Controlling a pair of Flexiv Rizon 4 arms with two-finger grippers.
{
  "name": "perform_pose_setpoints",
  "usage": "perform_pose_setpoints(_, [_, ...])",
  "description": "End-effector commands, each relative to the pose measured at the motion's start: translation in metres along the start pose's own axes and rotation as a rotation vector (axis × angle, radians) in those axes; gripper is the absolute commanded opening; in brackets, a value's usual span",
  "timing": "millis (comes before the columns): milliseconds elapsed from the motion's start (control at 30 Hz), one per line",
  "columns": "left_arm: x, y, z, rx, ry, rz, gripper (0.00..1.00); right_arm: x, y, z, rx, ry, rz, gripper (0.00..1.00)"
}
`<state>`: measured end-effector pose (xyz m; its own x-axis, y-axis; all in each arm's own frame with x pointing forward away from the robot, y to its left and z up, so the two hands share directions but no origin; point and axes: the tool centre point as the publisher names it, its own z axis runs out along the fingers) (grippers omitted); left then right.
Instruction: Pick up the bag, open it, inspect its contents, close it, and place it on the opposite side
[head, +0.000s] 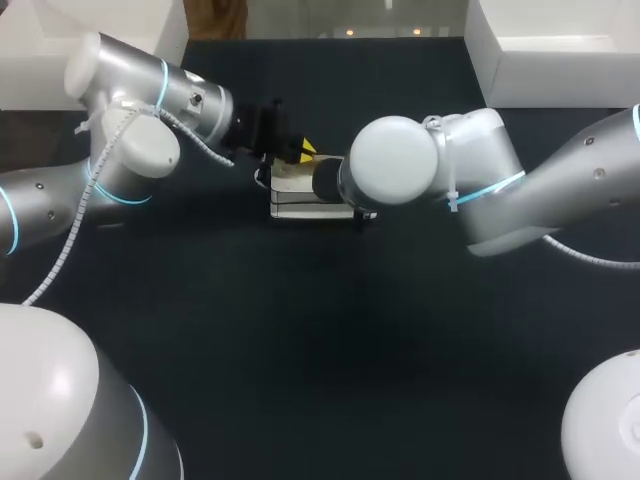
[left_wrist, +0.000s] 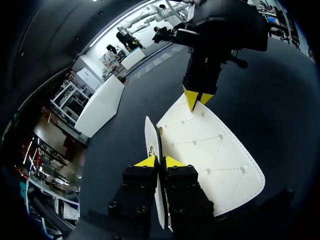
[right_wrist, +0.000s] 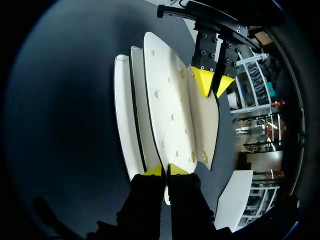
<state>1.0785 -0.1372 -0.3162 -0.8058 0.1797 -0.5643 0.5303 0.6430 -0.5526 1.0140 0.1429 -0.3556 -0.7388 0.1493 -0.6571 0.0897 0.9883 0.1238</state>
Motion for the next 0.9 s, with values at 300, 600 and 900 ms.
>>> perform_pose_setpoints(300, [0.012,-0.002,-0.001,-0.011,-0.018,0.064,0.00,0.000,0.000,0.001,0.000,-0.001,0.000,0.00])
perform_pose_setpoints(600, [0.036,0.001,0.006,0.011,-0.019,0.084,0.00,0.000,0.000,0.001,0.000,-0.001,0.000,0.00])
perform_pose_setpoints(900, [0.047,0.003,0.013,0.022,-0.013,0.073,0.00,0.000,0.000,0.001,0.000,-0.001,0.000,0.00])
